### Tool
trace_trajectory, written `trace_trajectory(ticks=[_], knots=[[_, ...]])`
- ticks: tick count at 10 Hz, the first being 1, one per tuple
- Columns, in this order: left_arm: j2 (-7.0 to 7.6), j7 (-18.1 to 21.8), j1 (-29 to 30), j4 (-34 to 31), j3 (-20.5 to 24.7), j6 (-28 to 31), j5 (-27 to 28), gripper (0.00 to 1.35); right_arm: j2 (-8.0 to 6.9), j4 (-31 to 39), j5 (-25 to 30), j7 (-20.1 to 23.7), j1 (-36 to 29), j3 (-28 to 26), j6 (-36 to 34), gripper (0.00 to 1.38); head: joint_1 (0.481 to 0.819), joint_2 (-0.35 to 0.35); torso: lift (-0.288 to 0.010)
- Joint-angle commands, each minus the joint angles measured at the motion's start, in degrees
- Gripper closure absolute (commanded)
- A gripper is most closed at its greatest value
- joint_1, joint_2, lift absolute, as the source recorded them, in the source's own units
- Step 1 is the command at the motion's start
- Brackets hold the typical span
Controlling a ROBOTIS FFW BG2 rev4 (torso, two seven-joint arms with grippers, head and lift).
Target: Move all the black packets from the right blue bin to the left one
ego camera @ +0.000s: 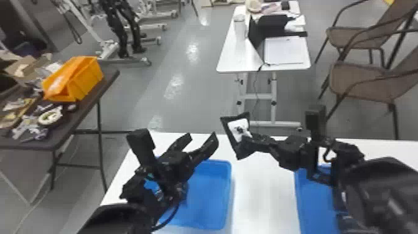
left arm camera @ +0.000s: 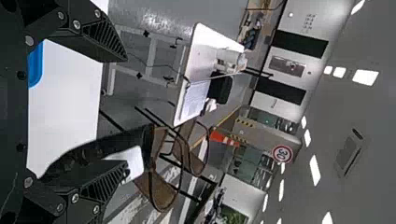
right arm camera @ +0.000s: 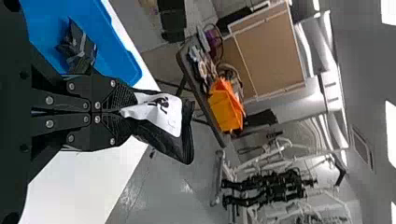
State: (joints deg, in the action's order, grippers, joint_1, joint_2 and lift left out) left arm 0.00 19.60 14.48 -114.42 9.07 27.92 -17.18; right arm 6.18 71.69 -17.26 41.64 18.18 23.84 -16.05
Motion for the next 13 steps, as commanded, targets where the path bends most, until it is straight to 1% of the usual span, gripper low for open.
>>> trace_trajectory(ticks=[1, 2, 5, 6, 7, 8, 9, 10, 11, 12, 13], knots=[[-0.15, 0.00, -1.30, 0.16, -0.46, 1.52, -1.19, 0.27, -0.29, -2.88, -2.60, 0.72, 4.32, 6.31, 1.28, 1.28, 0.695, 0.271, 0.000], [-0.15, 0.00, -2.26, 0.87, -0.81, 1.61, -2.07, 0.27, -0.20, -3.93, -4.36, 0.72, 5.90, 8.68, 2.07, 1.28, 0.695, 0.293, 0.000], [0.35, 0.00, -3.40, 2.80, -1.78, 1.70, -6.20, 0.27, -0.38, -5.60, -6.82, 0.81, 7.30, 10.79, 2.78, 1.28, 0.695, 0.307, 0.000], [0.53, 0.18, -3.58, 3.33, -1.95, 2.31, -7.08, 0.55, -0.64, -6.30, -7.26, 0.81, 7.66, 11.14, 3.04, 1.28, 0.695, 0.306, 0.000], [0.88, 0.27, -4.20, 4.03, -2.13, 3.89, -8.84, 1.08, -0.82, -7.01, -7.35, 0.81, 8.18, 11.67, 3.39, 1.28, 0.695, 0.305, 0.000], [1.05, 0.00, -4.46, 4.65, -2.39, 4.95, -10.68, 1.20, -1.17, -7.97, -7.79, 0.81, 8.80, 12.02, 3.74, 1.28, 0.695, 0.302, 0.000], [0.70, -0.26, -4.37, 4.82, -2.39, 4.77, -11.21, 1.21, -1.61, -9.29, -7.96, 0.81, 9.50, 12.02, 4.62, 1.28, 0.695, 0.298, 0.000], [0.35, -0.44, -4.11, 5.00, -2.57, 3.10, -11.03, 1.21, -2.05, -10.79, -7.96, 0.81, 10.38, 12.02, 5.59, 1.28, 0.695, 0.295, 0.000], [-0.15, -0.61, -3.76, 5.00, -2.30, 1.26, -10.33, 1.21, -2.40, -12.28, -8.23, 0.81, 11.17, 12.37, 6.73, 1.18, 0.695, 0.294, 0.000], [-0.15, -0.61, -3.23, 4.91, -1.95, -0.41, -9.28, 1.21, -2.75, -13.60, -8.49, 0.81, 11.52, 12.29, 7.52, 0.57, 0.695, 0.295, 0.000], [-0.15, -0.70, -2.79, 4.65, -1.69, -1.29, -8.92, 1.21, -2.84, -14.65, -9.81, 0.81, 11.44, 12.29, 8.05, 0.16, 0.695, 0.300, 0.000]])
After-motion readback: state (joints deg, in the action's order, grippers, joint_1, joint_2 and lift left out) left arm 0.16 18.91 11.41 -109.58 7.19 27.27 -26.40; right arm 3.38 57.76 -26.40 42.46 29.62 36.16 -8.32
